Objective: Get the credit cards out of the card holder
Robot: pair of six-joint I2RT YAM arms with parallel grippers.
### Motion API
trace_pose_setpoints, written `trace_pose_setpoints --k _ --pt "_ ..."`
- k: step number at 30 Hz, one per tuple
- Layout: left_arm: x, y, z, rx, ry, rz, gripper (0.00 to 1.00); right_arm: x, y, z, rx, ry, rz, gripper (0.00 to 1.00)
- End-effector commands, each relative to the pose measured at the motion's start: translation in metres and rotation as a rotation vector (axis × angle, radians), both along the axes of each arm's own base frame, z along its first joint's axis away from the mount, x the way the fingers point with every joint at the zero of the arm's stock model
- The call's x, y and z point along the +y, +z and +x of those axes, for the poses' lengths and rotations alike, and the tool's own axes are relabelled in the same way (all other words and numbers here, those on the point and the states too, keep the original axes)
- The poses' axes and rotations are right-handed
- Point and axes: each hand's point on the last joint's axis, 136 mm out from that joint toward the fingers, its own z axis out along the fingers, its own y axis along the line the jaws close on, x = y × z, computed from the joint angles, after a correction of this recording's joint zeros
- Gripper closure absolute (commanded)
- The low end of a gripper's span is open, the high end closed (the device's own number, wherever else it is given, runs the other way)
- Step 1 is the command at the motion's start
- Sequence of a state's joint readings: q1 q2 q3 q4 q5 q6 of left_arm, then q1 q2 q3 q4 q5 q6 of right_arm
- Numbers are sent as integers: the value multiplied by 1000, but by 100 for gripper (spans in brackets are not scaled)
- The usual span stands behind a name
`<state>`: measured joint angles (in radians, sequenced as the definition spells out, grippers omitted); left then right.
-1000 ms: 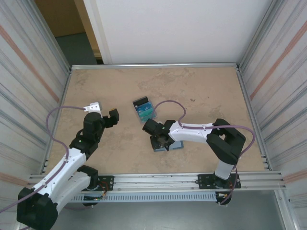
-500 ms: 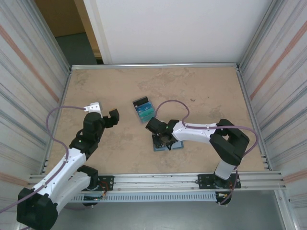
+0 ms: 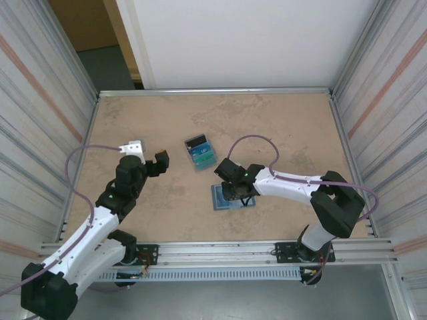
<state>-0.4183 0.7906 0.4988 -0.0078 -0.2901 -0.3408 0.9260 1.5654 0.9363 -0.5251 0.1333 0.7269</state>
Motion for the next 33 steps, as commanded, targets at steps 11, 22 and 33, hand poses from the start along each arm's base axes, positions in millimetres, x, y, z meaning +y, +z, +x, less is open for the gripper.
trace_pose_setpoints --k 11,22,33 --pt "-47 15 -5 -51 -94 184 1 -44 -1 1 22 -154 44 64" --pt "-97 -23 -19 37 -230 236 1 -73 17 8 5 -267 162 67" --pt "-151 -81 -48 167 -354 325 1 -42 44 12 8 -201 383 74"
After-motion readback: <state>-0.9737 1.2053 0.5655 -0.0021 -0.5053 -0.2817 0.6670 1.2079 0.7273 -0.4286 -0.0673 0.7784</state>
